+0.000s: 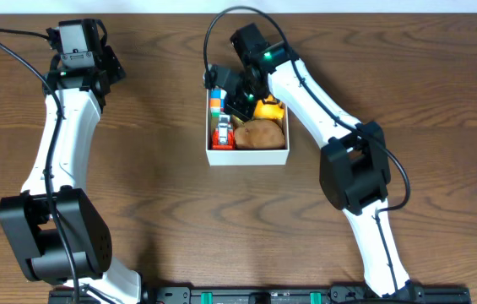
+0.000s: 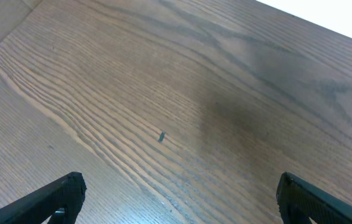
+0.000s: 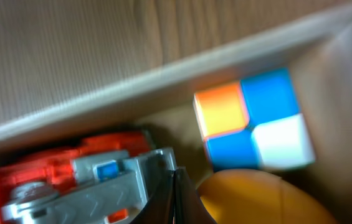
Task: Pack container
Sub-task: 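Push the orange duck down beside the cube with the right gripper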
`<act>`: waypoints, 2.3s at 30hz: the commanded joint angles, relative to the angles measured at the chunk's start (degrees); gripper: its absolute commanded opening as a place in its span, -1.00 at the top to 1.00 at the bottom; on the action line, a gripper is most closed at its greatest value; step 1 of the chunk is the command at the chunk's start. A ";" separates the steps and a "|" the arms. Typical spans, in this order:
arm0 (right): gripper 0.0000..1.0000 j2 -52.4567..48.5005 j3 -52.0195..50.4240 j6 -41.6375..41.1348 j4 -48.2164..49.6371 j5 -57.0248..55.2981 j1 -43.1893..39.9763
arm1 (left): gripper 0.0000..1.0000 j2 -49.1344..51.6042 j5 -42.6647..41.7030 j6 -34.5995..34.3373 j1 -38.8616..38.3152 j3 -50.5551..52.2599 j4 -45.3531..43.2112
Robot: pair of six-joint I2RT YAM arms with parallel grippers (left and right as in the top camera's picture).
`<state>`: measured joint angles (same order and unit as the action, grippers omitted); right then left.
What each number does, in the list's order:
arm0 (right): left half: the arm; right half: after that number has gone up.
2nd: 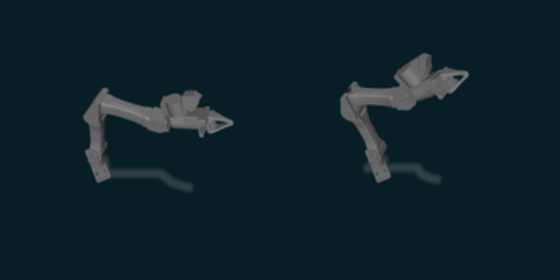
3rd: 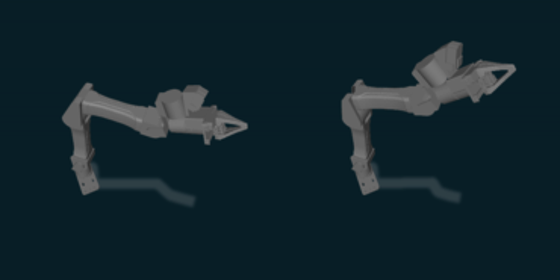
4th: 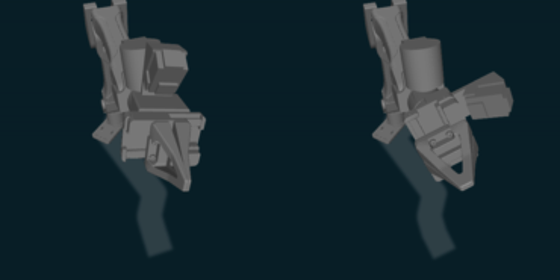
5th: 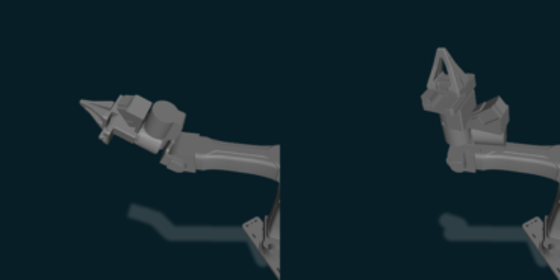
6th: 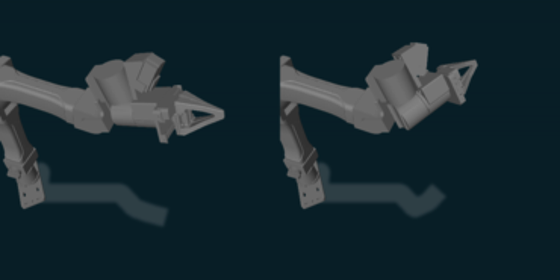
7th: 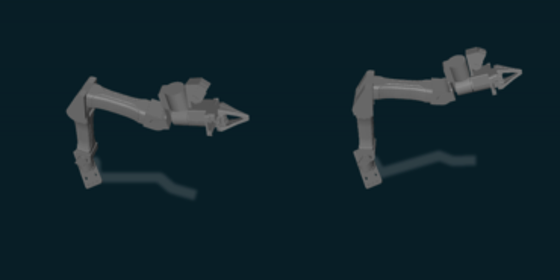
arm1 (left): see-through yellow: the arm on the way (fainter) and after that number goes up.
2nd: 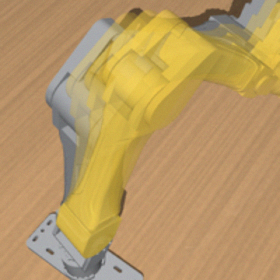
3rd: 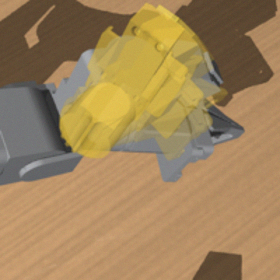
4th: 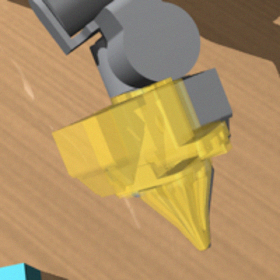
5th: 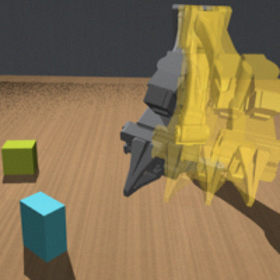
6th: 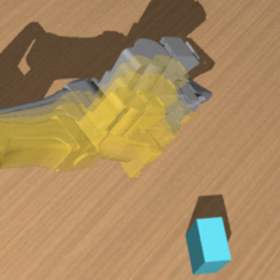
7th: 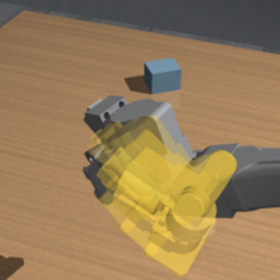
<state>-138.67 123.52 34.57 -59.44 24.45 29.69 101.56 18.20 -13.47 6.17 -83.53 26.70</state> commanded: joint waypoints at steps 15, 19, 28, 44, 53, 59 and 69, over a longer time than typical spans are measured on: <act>0.98 6.95 -0.17 -2.36 3.91 -4.94 -1.40 | -0.96 -0.46 0.50 0.26 0.17 -0.72 0.07; 0.98 9.38 -0.17 -2.36 4.85 -5.03 -1.49 | -0.96 -0.46 0.50 0.26 0.17 -0.72 0.07; 0.98 9.18 -0.35 -2.34 2.86 -5.86 -1.77 | -0.96 -0.46 0.50 0.26 0.17 -0.72 0.07; 0.97 2.86 -0.66 -2.36 -1.36 -6.67 -3.54 | -0.96 -0.46 0.50 0.26 0.20 -0.72 0.07; 0.98 -1.51 -0.74 -2.36 -3.72 -6.67 -3.69 | -0.96 -0.46 0.50 0.26 0.20 -0.72 0.07; 0.97 -2.84 -0.94 -2.36 -4.85 -8.98 -3.72 | -0.96 -0.46 0.50 0.26 0.17 -0.72 0.07; 0.97 -5.77 -4.63 -2.38 -3.21 -10.08 -3.87 | -0.96 -0.46 0.50 0.26 0.17 -0.72 0.07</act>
<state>-140.25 121.75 32.99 -62.59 19.59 26.41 101.56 18.20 -13.47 6.17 -83.53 26.68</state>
